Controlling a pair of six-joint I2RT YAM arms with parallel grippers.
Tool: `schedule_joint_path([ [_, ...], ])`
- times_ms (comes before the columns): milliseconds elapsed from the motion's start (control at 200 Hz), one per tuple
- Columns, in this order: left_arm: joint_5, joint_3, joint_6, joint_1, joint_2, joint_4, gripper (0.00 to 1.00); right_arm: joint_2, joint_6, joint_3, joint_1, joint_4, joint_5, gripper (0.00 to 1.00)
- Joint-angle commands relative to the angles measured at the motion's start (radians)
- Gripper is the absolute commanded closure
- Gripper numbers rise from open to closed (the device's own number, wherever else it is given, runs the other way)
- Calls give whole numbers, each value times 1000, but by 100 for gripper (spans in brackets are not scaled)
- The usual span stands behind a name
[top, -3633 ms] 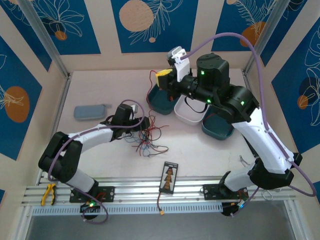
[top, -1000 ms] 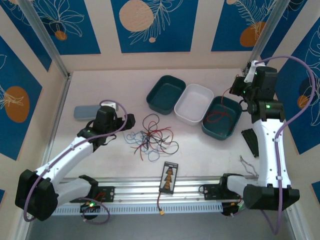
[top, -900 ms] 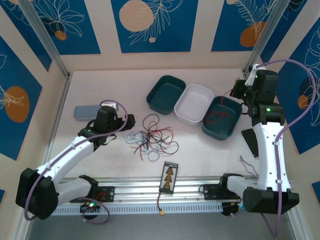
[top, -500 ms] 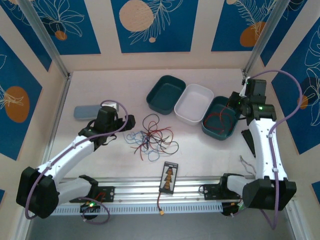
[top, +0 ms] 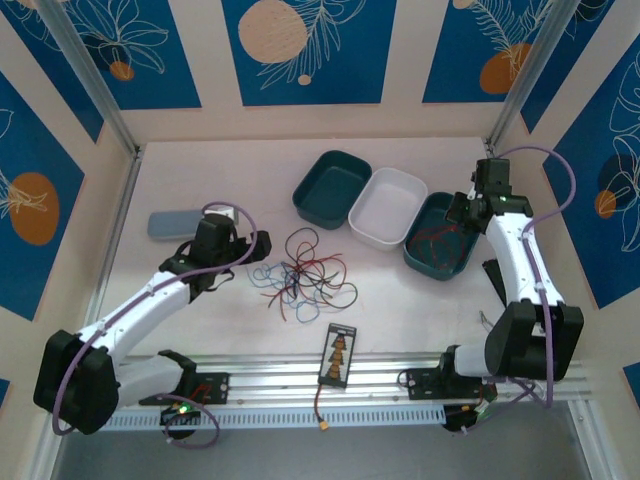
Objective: Untangle the cables
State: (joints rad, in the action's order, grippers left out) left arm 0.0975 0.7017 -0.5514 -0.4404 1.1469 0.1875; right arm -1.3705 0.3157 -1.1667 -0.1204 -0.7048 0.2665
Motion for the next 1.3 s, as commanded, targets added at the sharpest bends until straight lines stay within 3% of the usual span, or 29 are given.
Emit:
schedule_joint_path([
  [0, -21, -8, -11, 13, 10, -20, 0, -52, -10, 14, -11, 42, 12, 100],
  [810, -10, -21, -18, 14, 9, -13, 0, -414, -47, -42, 4, 123, -6, 100],
  [990, -7, -24, -19, 14, 5, -7, 0, -410, -47, -80, 32, 94, 16, 91],
  [1185, -2, -22, -16, 13, 2, -2, 0, -354, -38, -141, 66, 14, 85, 70],
  [1296, 15, -17, -15, 14, -4, 11, 0, -307, -34, -167, 86, -38, 136, 65],
])
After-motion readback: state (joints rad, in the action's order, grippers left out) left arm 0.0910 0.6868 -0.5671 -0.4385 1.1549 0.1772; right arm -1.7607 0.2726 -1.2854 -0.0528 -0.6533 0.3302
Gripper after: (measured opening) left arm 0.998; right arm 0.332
